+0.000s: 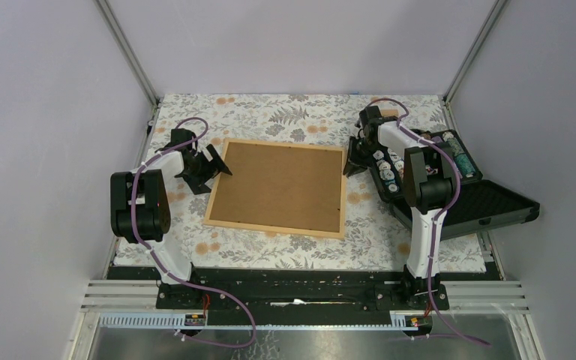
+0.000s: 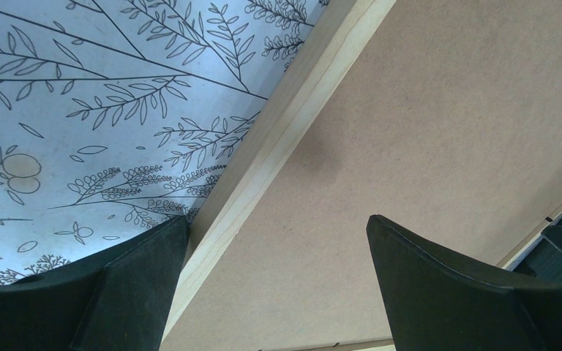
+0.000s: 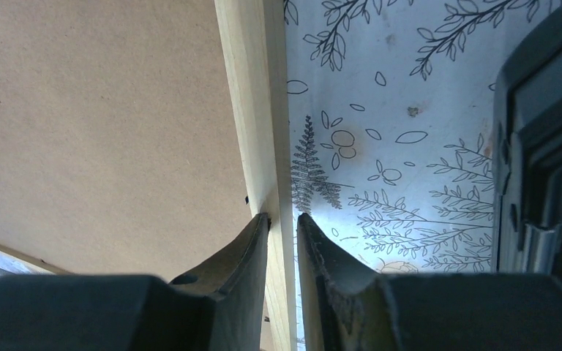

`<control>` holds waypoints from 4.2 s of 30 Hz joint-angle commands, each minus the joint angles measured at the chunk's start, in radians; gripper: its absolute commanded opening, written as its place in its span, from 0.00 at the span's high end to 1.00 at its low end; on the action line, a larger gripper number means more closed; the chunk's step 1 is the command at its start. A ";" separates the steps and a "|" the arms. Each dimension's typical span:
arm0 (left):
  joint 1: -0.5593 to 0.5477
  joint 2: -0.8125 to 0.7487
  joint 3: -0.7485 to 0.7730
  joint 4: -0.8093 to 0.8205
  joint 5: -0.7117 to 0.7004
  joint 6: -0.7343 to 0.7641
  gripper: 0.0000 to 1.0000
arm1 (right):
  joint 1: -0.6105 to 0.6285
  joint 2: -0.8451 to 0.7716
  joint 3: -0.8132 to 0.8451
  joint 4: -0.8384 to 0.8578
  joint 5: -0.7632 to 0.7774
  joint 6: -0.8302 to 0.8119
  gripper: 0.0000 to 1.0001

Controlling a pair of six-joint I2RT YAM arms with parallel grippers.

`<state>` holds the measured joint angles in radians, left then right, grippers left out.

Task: Put the photo into the frame
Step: Install the photo frame at the center of the board, then adjust the photo frame at the center of the board.

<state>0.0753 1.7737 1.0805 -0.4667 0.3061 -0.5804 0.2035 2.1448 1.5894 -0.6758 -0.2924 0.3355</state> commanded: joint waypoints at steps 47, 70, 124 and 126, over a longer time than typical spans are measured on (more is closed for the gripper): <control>-0.019 0.070 -0.047 -0.041 -0.031 0.022 0.02 | 0.156 0.296 0.150 -0.067 0.256 0.104 0.63; -0.101 -0.303 -0.033 -0.159 -0.262 0.041 0.01 | 0.179 0.130 0.388 -0.066 0.274 -0.287 0.19; -0.129 0.078 0.129 -0.069 -0.010 -0.032 0.01 | 0.252 -0.437 -0.366 -0.012 0.082 0.022 0.39; -0.120 0.057 0.097 -0.085 -0.024 -0.003 0.01 | 0.223 -0.445 -0.337 -0.065 0.057 -0.004 0.41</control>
<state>-0.0586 1.8671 1.2228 -0.5358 0.2531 -0.6456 0.4667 1.7645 1.1397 -0.5152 -0.2970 0.4156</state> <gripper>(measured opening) 0.987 0.615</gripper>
